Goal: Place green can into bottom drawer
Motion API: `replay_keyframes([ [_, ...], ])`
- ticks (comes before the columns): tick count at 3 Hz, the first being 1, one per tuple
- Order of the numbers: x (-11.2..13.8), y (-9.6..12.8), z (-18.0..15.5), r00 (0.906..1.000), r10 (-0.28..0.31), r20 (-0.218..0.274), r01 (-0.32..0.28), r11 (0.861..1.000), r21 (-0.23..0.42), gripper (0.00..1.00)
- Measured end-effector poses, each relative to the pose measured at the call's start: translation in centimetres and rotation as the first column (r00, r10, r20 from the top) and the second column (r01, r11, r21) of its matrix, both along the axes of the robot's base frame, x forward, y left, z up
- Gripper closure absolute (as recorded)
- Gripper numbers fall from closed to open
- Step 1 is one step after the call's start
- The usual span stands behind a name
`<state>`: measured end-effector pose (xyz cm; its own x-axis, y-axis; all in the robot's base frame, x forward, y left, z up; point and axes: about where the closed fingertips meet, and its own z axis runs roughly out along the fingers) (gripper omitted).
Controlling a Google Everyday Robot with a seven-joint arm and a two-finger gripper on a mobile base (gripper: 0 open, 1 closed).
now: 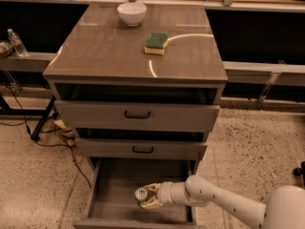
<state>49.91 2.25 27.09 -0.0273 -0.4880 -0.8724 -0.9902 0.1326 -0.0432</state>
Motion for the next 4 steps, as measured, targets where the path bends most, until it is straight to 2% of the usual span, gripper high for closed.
replay_keyframes([
  [1, 0.6, -0.1, -3.4, 0.9986, -0.051, 0.014, 0.052, 0.998, -0.035, 1.0],
  [3, 1.8, 0.3, -9.0, 0.9932, -0.114, -0.024, 0.112, 0.991, -0.077, 0.97],
  [4, 2.3, 0.4, -10.0, 0.9906, -0.129, -0.045, 0.125, 0.989, -0.08, 0.66],
])
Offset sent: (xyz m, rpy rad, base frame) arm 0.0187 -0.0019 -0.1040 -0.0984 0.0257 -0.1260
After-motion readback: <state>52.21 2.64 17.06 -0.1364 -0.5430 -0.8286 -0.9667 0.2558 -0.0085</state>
